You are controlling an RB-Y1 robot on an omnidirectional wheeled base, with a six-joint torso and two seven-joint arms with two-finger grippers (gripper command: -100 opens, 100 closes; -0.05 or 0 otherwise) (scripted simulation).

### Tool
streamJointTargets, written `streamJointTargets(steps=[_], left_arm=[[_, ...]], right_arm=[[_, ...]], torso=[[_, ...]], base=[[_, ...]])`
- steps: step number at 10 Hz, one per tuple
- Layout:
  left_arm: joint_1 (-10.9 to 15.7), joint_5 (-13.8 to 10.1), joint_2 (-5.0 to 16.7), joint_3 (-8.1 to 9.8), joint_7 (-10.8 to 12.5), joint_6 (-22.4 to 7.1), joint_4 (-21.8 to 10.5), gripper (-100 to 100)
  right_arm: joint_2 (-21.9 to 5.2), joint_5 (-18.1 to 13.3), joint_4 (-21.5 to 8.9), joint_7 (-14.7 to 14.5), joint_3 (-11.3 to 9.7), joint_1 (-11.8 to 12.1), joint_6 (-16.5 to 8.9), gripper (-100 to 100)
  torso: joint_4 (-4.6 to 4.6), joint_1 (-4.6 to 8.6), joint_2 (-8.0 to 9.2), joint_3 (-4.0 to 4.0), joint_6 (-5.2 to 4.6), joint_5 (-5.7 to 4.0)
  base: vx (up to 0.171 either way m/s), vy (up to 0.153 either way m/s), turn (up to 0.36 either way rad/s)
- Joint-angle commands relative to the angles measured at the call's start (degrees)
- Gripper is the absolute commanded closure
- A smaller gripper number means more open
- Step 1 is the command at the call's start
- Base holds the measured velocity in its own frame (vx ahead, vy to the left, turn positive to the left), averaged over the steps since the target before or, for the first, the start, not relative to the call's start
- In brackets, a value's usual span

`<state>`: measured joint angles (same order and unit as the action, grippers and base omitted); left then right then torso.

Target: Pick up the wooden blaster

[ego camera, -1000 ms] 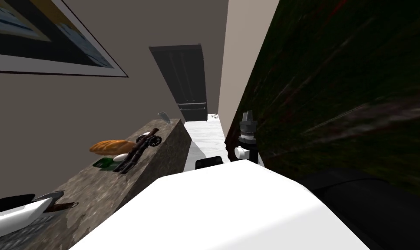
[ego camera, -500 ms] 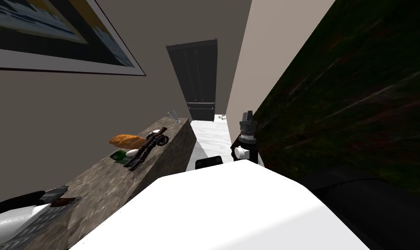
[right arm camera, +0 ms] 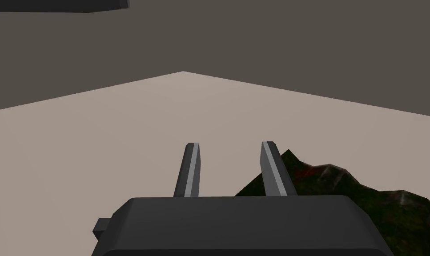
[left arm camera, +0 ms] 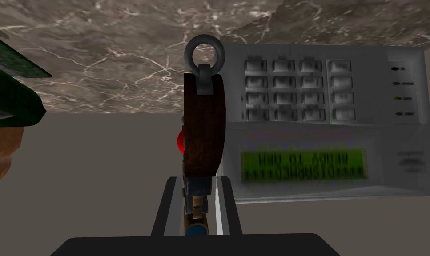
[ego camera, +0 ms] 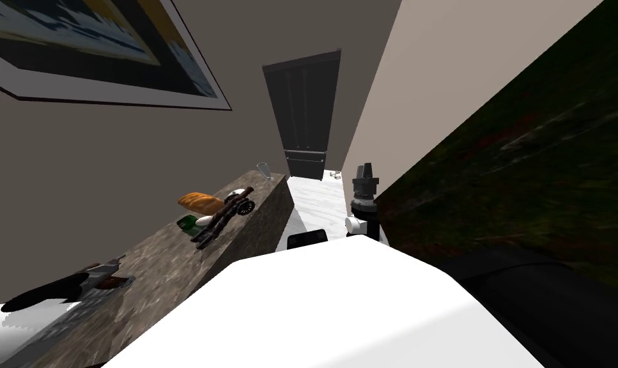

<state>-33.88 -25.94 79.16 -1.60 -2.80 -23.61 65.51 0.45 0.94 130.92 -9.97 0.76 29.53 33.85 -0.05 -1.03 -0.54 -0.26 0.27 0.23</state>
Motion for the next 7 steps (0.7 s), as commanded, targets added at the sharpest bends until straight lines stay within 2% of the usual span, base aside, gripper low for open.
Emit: streamJointTargets(steps=[1,2,3,4,5,6,7], left_arm=[[-2.86,2.42,0.81,0.30,2.86,1.33,2.86,100],[-3.14,2.42,0.81,0.30,3.05,1.33,4.17,100],[-5.47,5.29,2.14,1.25,5.58,2.92,6.04,100],[-6.57,6.23,2.14,1.25,6.77,2.92,7.51,100],[-7.27,6.69,2.14,1.25,7.33,2.92,9.36,100],[-9.93,8.99,3.47,2.20,9.71,4.51,11.40,100],[-11.39,10.65,3.47,2.20,11.29,4.51,13.40,100]], right_arm=[[0.00,0.00,0.00,0.00,0.00,0.00,0.00,0],[0.00,0.00,0.00,0.00,0.00,-0.01,0.00,0],[0.00,0.00,0.00,0.00,-0.01,-0.04,0.00,0],[0.00,0.00,0.00,0.00,0.00,-0.01,0.00,0],[0.00,0.00,0.00,0.00,0.00,-0.02,0.00,0],[0.00,0.00,0.00,0.00,-0.01,-0.04,0.00,0],[0.00,0.00,0.00,0.00,0.00,-0.01,0.00,0]], torso=[[0.00,0.00,0.00,0.00,0.00,0.00],[-0.03,0.02,0.03,-0.02,-0.07,0.05],[0.04,-0.04,0.30,0.13,-0.27,0.08],[0.02,0.03,0.10,0.05,-0.11,-0.02],[-0.01,0.01,0.08,0.02,-0.08,0.01],[0.04,-0.05,0.34,0.15,-0.19,0.06],[0.03,0.07,0.21,0.10,-0.04,0.00]], base=[[0.216,-0.008,0.345],[0.081,-0.002,0.059],[0.181,-0.016,0.246],[0.201,-0.007,0.322],[0.087,0.003,0.142],[0.166,-0.035,0.313],[0.184,-0.053,0.357]])
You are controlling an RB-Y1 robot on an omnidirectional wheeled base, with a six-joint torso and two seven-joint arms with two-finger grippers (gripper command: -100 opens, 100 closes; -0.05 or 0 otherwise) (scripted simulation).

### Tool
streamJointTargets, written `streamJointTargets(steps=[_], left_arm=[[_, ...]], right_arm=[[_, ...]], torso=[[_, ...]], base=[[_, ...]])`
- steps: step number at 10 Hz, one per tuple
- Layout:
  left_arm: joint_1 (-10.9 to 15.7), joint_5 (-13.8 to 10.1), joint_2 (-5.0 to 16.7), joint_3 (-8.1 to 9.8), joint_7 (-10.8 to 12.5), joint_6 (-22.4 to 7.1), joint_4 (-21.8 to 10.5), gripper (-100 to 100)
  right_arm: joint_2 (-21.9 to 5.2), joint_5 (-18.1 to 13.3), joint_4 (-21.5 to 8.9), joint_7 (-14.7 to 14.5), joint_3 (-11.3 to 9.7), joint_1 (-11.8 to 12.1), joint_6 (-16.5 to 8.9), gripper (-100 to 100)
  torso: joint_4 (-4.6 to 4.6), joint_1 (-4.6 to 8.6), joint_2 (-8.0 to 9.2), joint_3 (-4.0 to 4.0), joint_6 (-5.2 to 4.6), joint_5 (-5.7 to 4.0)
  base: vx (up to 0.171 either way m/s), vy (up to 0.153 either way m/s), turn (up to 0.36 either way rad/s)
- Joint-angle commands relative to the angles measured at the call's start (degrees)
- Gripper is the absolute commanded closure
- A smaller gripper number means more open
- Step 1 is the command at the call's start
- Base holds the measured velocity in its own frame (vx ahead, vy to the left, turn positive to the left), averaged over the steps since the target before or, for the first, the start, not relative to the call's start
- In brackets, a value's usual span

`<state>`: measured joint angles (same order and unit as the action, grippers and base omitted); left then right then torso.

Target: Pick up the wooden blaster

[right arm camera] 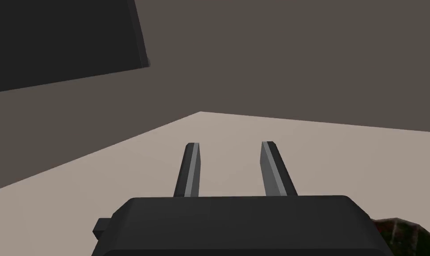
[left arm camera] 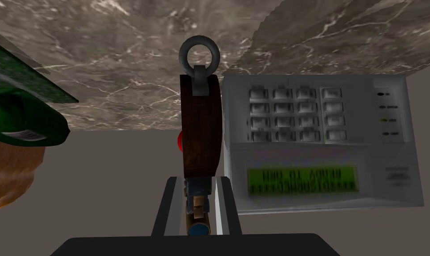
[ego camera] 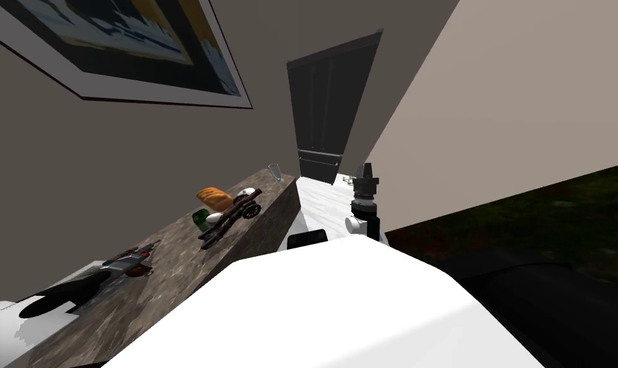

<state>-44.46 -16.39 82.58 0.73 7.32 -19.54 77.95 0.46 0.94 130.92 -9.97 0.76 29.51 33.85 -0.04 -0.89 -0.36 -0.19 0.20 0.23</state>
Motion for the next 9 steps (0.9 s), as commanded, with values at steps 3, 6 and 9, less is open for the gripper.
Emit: streamJointTargets(steps=[3,6,9], left_arm=[[-4.94,5.51,1.39,0.81,5.39,2.02,6.01,100],[-9.07,9.96,2.72,1.77,9.71,3.61,11.70,100],[-8.71,9.69,2.58,1.49,9.71,3.70,11.72,0]], right_arm=[[0.00,0.00,0.00,0.00,0.01,0.01,0.00,0],[0.00,0.00,0.00,0.00,0.00,0.00,0.00,0],[-0.01,0.00,0.00,0.00,0.00,-0.03,-0.01,0]], torso=[[-0.02,-0.19,0.01,0.00,0.02,0.18],[-0.09,-0.03,-0.11,-0.10,-0.14,0.42],[-0.03,-0.31,0.20,0.06,-0.34,0.51]], base=[[0.148,-0.014,0.267],[0.153,-0.051,0.239],[0.044,-0.013,0.014]])
